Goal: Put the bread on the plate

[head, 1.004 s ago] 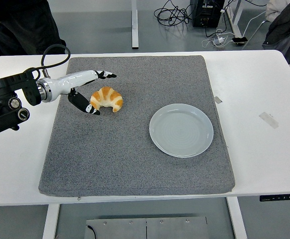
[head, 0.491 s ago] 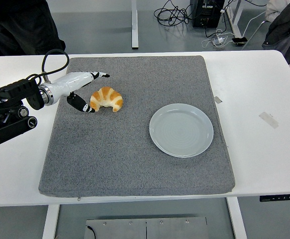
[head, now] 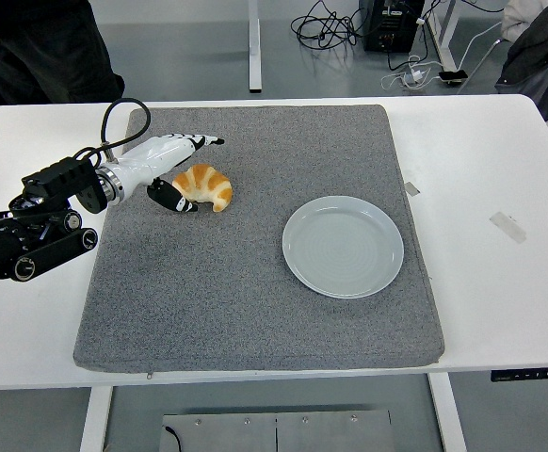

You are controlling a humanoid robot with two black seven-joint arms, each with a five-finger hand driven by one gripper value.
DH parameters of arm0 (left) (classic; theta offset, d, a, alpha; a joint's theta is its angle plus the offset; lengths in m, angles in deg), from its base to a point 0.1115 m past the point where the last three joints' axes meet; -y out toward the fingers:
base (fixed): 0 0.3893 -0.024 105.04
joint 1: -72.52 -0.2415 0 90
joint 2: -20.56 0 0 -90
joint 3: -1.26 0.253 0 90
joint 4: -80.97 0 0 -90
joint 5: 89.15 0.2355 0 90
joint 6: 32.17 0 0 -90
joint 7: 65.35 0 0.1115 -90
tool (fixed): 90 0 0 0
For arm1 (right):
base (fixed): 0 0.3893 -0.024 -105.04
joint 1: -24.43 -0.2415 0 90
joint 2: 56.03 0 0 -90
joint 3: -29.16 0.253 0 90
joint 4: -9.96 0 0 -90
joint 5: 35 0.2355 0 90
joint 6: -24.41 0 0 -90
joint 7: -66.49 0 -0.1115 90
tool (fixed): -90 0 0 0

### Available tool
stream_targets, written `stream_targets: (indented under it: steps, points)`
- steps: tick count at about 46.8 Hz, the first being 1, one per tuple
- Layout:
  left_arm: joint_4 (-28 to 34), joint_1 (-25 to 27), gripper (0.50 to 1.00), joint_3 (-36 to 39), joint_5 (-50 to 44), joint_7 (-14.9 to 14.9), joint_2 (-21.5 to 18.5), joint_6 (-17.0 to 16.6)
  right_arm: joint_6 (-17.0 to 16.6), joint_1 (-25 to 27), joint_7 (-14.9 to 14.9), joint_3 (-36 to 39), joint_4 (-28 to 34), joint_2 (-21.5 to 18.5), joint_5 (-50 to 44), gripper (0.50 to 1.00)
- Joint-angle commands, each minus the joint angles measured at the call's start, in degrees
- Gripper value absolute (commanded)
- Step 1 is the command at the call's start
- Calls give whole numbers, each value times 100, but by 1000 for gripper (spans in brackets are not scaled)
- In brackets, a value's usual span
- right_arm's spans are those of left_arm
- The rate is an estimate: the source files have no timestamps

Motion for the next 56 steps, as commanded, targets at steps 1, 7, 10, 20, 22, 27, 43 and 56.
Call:
stream_targets:
  steps: [1, 7, 10, 20, 22, 27, 43, 56]
  points:
    - [-170, -39, 971, 0, 1, 57, 96, -39, 0, 1, 0, 0, 0, 0, 4, 1000]
    - [-364, -56, 969, 0, 1, 110, 228, -91, 0, 1, 0, 0, 0, 0, 4, 1000]
    - [-452, -65, 969, 0, 1, 180, 298, -126, 0, 1, 0, 0, 0, 0, 4, 1000]
    - [-821, -56, 968, 299, -104, 400, 571, -320, 0, 1, 0, 0, 0, 0, 4, 1000]
    - [-865, -56, 968, 308, -104, 409, 597, -320, 0, 1, 0, 0, 0, 0, 4, 1000]
    - [-970, -65, 966, 317, -104, 452, 650, -320, 0, 1, 0, 0, 0, 0, 4, 1000]
    - [-1252, -135, 922, 308, -113, 620, 782, -364, 0, 1, 0, 0, 0, 0, 4, 1000]
    - [-1340, -153, 504, 317, -113, 628, 782, -346, 0, 1, 0, 0, 0, 0, 4, 1000]
